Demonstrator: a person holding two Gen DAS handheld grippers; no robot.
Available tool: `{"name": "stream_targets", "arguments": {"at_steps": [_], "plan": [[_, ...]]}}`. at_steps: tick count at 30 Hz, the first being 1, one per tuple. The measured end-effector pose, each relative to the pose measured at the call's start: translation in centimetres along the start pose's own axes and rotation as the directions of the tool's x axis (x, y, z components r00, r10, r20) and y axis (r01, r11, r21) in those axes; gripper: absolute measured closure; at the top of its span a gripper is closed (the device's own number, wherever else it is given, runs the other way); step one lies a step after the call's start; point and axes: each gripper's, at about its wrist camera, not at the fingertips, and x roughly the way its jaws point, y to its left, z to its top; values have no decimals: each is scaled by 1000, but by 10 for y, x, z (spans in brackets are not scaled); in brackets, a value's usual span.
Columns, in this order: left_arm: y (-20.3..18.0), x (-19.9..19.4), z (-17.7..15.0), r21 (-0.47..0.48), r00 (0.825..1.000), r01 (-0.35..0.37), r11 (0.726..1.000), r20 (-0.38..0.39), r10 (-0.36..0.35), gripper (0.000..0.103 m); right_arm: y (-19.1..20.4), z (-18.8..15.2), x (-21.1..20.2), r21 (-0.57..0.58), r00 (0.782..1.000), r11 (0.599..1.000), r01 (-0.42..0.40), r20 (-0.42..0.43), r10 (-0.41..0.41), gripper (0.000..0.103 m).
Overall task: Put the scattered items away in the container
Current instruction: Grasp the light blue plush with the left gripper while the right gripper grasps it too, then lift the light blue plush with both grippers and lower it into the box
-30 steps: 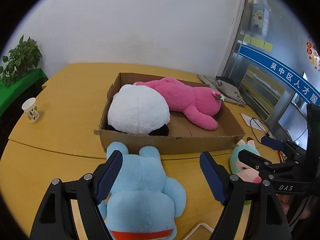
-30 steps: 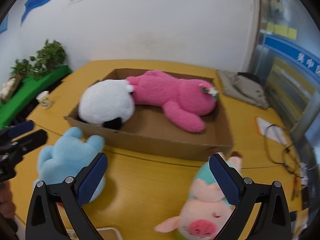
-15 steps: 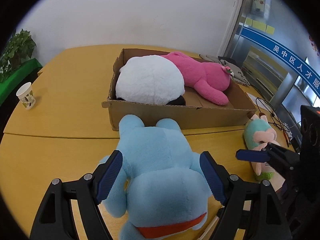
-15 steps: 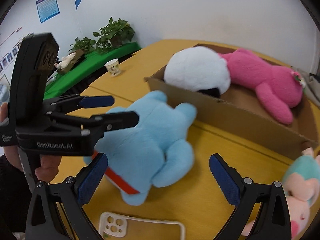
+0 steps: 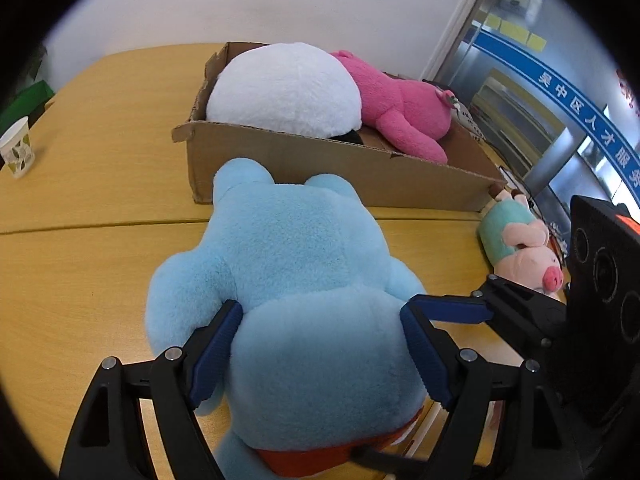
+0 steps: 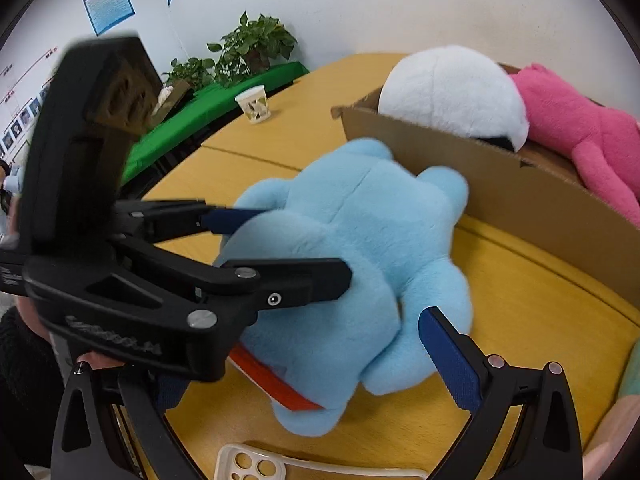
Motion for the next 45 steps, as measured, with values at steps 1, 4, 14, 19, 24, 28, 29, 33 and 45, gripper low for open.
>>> {"name": "stream_targets", "arguments": {"at_steps": [1, 4, 14, 19, 24, 28, 29, 33, 45], "plan": [[-1, 0, 0, 6, 1000, -2, 1000, -3, 2, 24, 2, -1, 3, -10, 1000, 1000, -6, -5, 6, 0], [-2, 0, 0, 11, 1000, -12, 1000, -8, 12, 24, 8, -4, 12, -13, 1000, 1000, -5, -18, 4, 1], [-7, -15, 1, -24, 1000, 22, 999, 19, -21, 47, 6, -8, 7, -16, 1000, 1000, -8, -2, 8, 17], [-26, -29, 7, 11, 998, 32, 999, 49, -32, 51, 4, -10, -12, -30, 1000, 999, 20, 18, -20, 20], [-50, -47, 21, 54, 993, 62, 997, 101, -67, 51, 3, -9, -45, -70, 995, 995, 70, 79, -64, 22], [-74, -68, 45, 114, 979, 84, 990, 177, -103, 52, 0, 2, -77, -117, 983, 984, 133, 139, -116, 22], [-80, -73, 53, 127, 975, 89, 988, 192, -112, 52, -1, 7, -84, -128, 980, 980, 150, 154, -129, 22], [-108, -102, 91, 210, 953, 86, 974, 267, -142, 52, -6, 35, -120, -183, 957, 956, 230, 223, -188, 22], [-191, -156, 212, 365, 886, 83, 927, 400, -237, 52, -39, 143, -223, -282, 856, 837, 469, 379, -352, 22]]}}
